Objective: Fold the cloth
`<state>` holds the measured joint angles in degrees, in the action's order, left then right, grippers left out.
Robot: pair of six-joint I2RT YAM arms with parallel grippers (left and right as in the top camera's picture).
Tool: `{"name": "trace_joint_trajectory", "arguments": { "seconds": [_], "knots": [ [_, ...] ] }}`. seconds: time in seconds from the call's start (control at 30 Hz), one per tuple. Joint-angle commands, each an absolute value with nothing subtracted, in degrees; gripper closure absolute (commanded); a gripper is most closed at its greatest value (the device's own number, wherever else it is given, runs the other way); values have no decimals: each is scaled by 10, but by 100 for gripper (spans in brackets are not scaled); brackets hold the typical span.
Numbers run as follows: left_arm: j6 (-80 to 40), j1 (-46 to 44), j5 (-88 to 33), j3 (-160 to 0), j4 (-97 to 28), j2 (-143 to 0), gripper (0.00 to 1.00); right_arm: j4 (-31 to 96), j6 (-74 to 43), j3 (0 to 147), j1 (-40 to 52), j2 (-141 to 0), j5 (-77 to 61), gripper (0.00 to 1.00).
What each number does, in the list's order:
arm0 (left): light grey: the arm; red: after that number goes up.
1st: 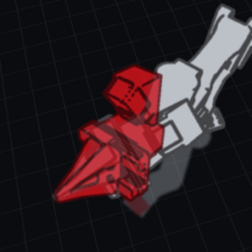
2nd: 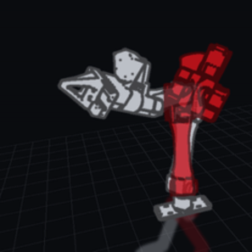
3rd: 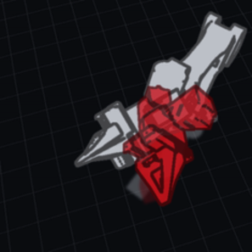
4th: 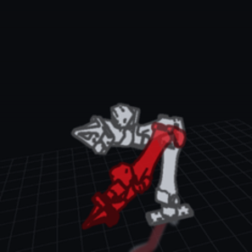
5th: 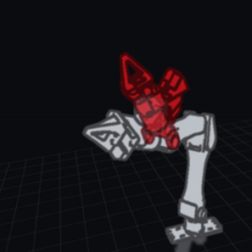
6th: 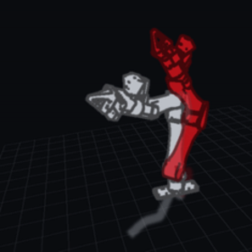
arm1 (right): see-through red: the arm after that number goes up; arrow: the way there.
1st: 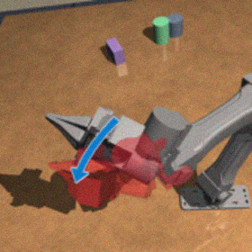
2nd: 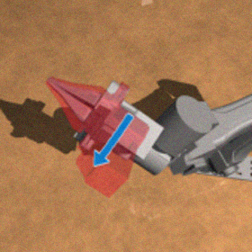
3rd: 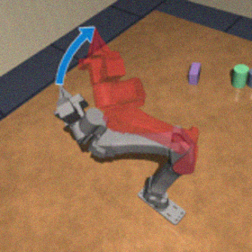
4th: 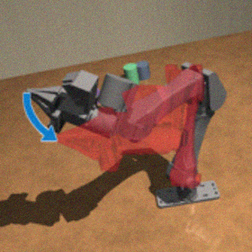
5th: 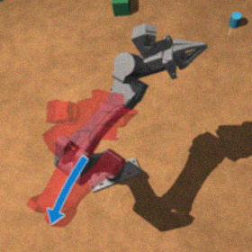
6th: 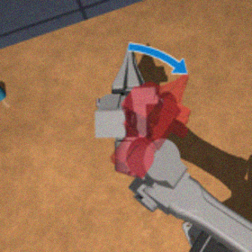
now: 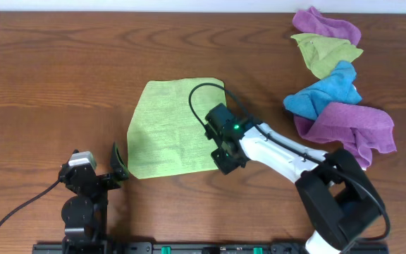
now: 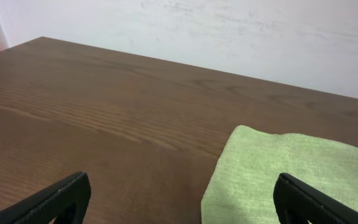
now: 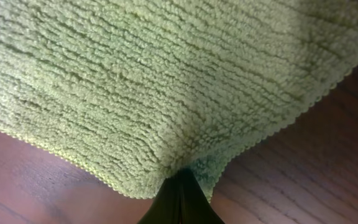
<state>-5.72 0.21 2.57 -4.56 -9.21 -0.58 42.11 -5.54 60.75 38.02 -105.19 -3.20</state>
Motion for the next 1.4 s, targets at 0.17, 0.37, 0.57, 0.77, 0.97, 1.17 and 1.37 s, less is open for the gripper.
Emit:
{"name": "trace_joint_trajectory", "arguments": {
  "seconds": [0.17,0.37,0.57,0.77,0.97,1.17,1.37],
  "knots": [
    [-47,1,32,-28,-99,-3,5,468,-82,590,367,-1051,-32,99],
    [-47,1,32,-28,-99,-3,5,468,-81,593,367,-930,7,98],
    [-48,1,33,-28,-97,-3,5,419,-73,593,367,-782,22,1],
    [-176,0,-122,-28,-89,-3,5,334,-72,593,367,-717,-105,1],
    [-240,0,-150,-28,-34,-3,5,357,-72,593,367,-710,-191,1],
    [-316,0,-151,-28,57,-3,5,375,-88,593,367,-710,-193,1],
    [-418,0,-204,-30,144,-48,5,366,-88,593,354,-710,-198,1]
  ]
}}
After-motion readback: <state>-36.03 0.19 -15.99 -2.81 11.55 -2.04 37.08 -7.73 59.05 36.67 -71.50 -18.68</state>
